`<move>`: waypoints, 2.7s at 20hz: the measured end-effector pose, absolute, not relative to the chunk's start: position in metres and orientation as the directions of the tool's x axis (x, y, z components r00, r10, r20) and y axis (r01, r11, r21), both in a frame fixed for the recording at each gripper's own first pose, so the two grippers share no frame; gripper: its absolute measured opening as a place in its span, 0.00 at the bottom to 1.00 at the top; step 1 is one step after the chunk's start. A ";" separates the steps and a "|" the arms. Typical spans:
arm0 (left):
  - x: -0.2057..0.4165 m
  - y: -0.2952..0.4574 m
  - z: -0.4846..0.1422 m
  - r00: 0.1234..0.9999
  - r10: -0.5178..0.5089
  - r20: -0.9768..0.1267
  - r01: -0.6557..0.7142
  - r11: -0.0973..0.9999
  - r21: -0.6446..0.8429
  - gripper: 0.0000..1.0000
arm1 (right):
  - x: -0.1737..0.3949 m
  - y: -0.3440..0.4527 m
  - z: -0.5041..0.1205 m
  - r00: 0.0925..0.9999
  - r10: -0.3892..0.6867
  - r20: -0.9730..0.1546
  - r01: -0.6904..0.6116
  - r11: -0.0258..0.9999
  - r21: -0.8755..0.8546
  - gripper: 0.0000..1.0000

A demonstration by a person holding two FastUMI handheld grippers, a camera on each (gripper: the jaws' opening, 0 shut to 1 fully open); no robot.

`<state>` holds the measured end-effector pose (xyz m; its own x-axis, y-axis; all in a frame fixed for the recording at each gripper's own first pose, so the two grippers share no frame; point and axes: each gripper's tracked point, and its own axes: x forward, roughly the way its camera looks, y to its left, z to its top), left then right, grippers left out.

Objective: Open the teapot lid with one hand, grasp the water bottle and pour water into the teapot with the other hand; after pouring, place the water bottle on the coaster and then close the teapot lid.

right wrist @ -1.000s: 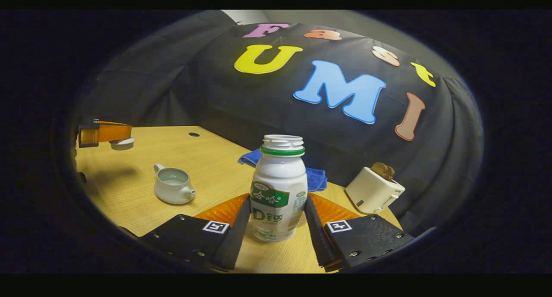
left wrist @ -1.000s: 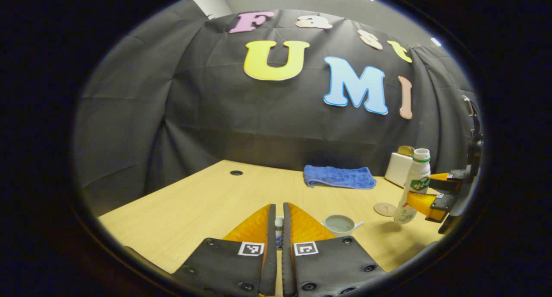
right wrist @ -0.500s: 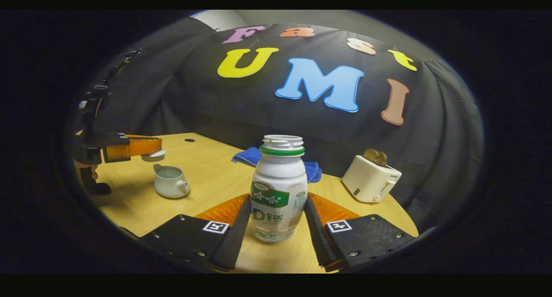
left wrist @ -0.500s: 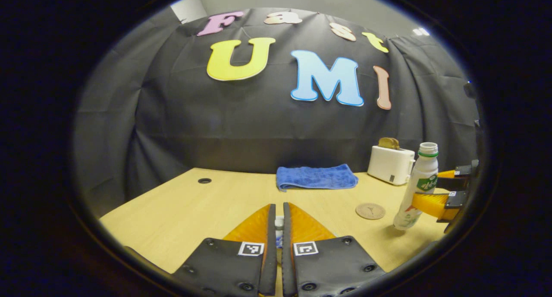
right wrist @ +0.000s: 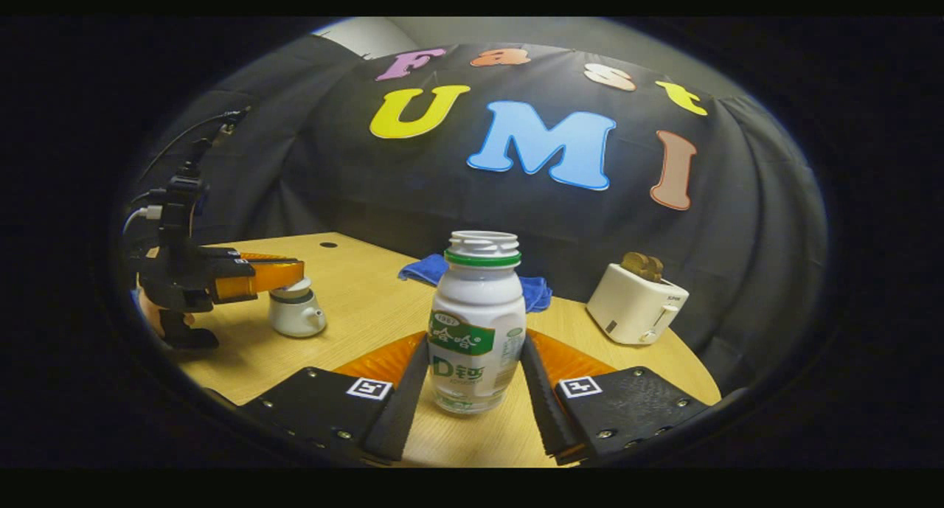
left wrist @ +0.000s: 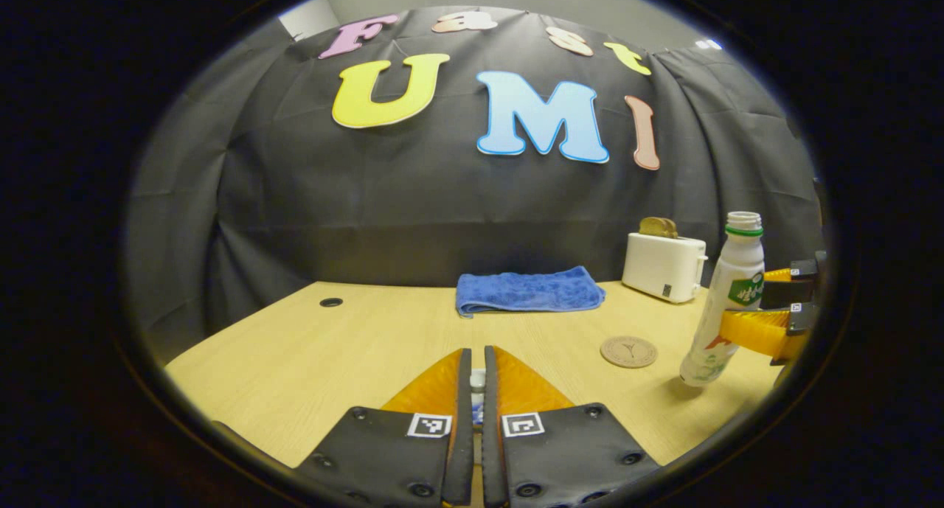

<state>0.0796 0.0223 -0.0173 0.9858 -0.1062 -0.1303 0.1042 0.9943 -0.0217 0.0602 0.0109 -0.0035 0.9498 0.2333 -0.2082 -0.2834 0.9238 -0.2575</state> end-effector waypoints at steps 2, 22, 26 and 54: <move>0.082 0.021 -0.022 0.985 -0.108 -0.135 0.105 0.994 -0.025 0.15 | 0.062 0.009 -0.005 0.950 0.231 -0.210 -0.282 0.923 -0.260 0.68; 0.074 0.017 -0.029 0.990 -0.076 -0.116 0.077 0.997 0.008 0.26 | 0.070 -0.001 -0.009 0.951 0.207 -0.231 -0.259 0.940 -0.222 0.68; 0.060 0.020 0.001 0.996 -0.074 -0.039 0.075 0.997 0.008 0.28 | 0.077 -0.002 -0.014 0.946 0.217 -0.242 -0.259 0.952 -0.161 0.67; 0.014 0.053 0.036 0.997 -0.070 -0.015 0.068 0.992 -0.103 0.28 | 0.092 -0.023 -0.022 0.961 0.115 -0.250 -0.136 0.988 -0.067 0.99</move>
